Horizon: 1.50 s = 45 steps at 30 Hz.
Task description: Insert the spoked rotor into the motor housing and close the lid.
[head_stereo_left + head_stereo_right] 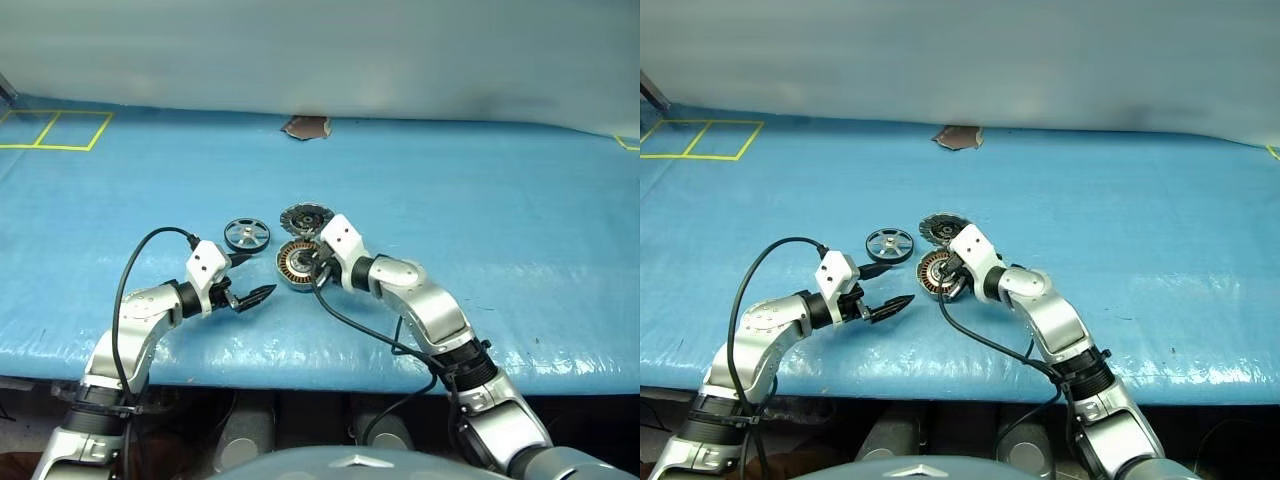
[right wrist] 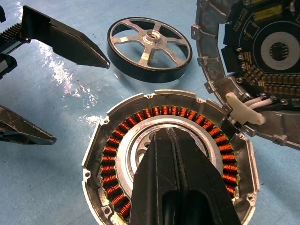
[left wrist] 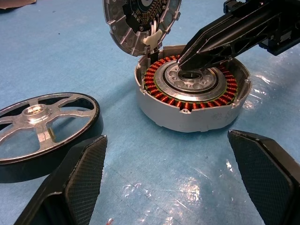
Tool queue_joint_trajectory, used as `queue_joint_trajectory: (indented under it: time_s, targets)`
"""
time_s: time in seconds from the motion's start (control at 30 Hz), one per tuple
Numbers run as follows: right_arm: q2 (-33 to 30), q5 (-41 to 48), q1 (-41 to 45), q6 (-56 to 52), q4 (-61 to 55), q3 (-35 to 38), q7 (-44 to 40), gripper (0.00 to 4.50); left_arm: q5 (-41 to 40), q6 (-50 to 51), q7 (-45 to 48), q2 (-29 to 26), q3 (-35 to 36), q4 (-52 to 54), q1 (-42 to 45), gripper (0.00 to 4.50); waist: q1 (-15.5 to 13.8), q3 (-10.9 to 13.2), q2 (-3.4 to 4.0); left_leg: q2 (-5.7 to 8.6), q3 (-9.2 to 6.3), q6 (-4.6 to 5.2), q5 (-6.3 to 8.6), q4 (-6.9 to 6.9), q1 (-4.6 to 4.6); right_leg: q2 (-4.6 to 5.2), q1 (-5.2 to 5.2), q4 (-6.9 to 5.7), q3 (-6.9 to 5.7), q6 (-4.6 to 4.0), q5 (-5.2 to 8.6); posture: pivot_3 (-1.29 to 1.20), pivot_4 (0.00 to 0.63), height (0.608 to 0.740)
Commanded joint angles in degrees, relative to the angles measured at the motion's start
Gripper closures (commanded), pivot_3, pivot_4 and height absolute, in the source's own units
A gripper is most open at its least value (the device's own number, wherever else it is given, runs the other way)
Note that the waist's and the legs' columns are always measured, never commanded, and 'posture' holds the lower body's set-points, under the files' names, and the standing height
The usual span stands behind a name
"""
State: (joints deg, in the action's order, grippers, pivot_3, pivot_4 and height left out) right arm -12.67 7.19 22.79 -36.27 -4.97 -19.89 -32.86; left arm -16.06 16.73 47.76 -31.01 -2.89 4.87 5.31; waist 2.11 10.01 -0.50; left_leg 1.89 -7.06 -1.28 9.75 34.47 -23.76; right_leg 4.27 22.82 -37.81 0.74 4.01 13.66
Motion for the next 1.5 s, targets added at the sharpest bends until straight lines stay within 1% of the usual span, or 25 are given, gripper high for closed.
queue_joint_trajectory:
  time_s: [0.03,0.47,0.73,0.9,1.03,1.1,1.27,1.5]
  targets:
    - [0.37,0.72,-0.22,-0.04,-2.36,0.0,-0.51,4.48,0.0,-0.85,0.05,-0.32,0.63,1.16,0.56,0.0,-0.01,0.0,0.0,0.0,0.0,0.0,0.0,0.0,0.0,0.0,0.0,0.0,0.0,0.01,0.0,0.0,0.15,0.74]
    - [-0.27,-1.07,-0.63,-0.83,1.03,-1.86,-1.03,4.48,0.2,-0.99,-0.3,-0.23,0.59,1.17,0.49,0.0,0.03,0.0,0.0,0.0,0.0,0.0,0.0,0.0,0.03,0.0,-0.02,0.0,0.0,0.0,0.0,0.0,0.15,0.74]
    - [-2.64,-6.98,0.56,0.79,4.21,-6.46,-0.78,4.48,0.18,-0.78,-0.53,-0.21,0.75,1.28,0.3,0.0,0.08,-0.03,0.02,-0.02,0.01,0.0,0.0,0.01,0.14,-0.01,-0.1,-0.01,0.0,-0.13,0.08,0.0,0.15,0.74]
    - [-3.99,-10.32,2.0,1.45,6.38,-9.86,-2.07,4.48,0.15,-0.76,-0.71,-0.09,0.81,1.33,0.15,0.0,0.05,-0.18,0.0,-0.02,0.01,0.0,0.0,0.03,0.2,-0.01,-0.15,0.0,0.0,-0.15,0.09,0.0,0.15,0.74]
    - [-4.34,-11.97,2.13,2.34,7.28,-11.04,-2.64,4.48,0.04,-0.72,-0.85,-0.05,0.91,1.31,0.08,0.0,0.09,-0.34,0.02,-0.04,0.0,0.0,0.0,0.03,0.24,-0.02,-0.19,-0.01,0.0,-0.16,0.09,0.0,0.15,0.74]
    - [-4.05,-11.91,1.67,2.69,6.83,-10.42,-2.71,4.48,-0.23,-0.49,-0.87,-0.03,1.03,1.4,-0.02,0.0,0.09,-0.44,0.01,-0.05,0.0,0.0,0.0,0.03,0.28,-0.03,-0.22,-0.01,0.0,-0.16,0.1,0.0,0.15,0.74]
    - [-1.25,-6.85,0.5,1.87,2.52,-4.68,-3.38,4.48,-0.82,0.13,-0.63,-0.07,1.14,1.35,-0.07,0.0,0.05,-0.47,-0.03,-0.04,-0.01,-0.01,0.0,0.03,0.24,-0.03,-0.22,0.0,0.01,-0.16,0.1,0.0,0.15,0.74]
    - [-0.64,-5.84,0.4,0.73,-0.28,-3.8,-3.09,4.48,-0.61,-0.05,-0.24,-0.09,0.77,0.61,0.82,0.0,0.06,-0.47,-0.02,-0.04,-0.01,-0.01,0.0,-0.18,0.16,-0.03,-0.06,0.0,0.0,-0.06,0.03,0.0,0.15,0.74]
